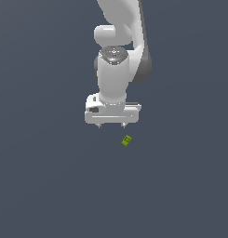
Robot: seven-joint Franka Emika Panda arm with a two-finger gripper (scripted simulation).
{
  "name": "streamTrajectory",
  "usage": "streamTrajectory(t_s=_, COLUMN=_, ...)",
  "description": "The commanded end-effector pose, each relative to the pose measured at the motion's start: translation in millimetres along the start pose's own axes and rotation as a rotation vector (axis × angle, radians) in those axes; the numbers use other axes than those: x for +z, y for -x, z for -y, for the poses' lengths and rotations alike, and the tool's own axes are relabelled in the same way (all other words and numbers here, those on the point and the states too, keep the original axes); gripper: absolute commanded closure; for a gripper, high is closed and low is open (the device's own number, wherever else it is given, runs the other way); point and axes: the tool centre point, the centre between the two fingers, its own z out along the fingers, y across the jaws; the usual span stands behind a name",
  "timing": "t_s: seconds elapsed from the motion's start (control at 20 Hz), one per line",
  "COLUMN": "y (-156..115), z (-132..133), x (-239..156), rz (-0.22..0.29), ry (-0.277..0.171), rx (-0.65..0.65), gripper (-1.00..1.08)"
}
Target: Pick up the object and move it to a goal position.
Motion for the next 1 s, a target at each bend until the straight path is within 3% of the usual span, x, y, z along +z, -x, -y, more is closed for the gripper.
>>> streamTrajectory(t_s=0.0, y=0, z=0, x=0, rz=0.0, ry=0.0, rx=0.0, gripper=-0.92)
streamTrajectory(t_s=0.45, y=6, z=-22, x=20, rz=0.015, ry=0.023, rx=0.015, gripper=-0.92)
streamTrajectory(t_s=0.95, y=6, z=-14, x=25, rz=0.015, ry=0.017, rx=0.051, gripper=-0.92)
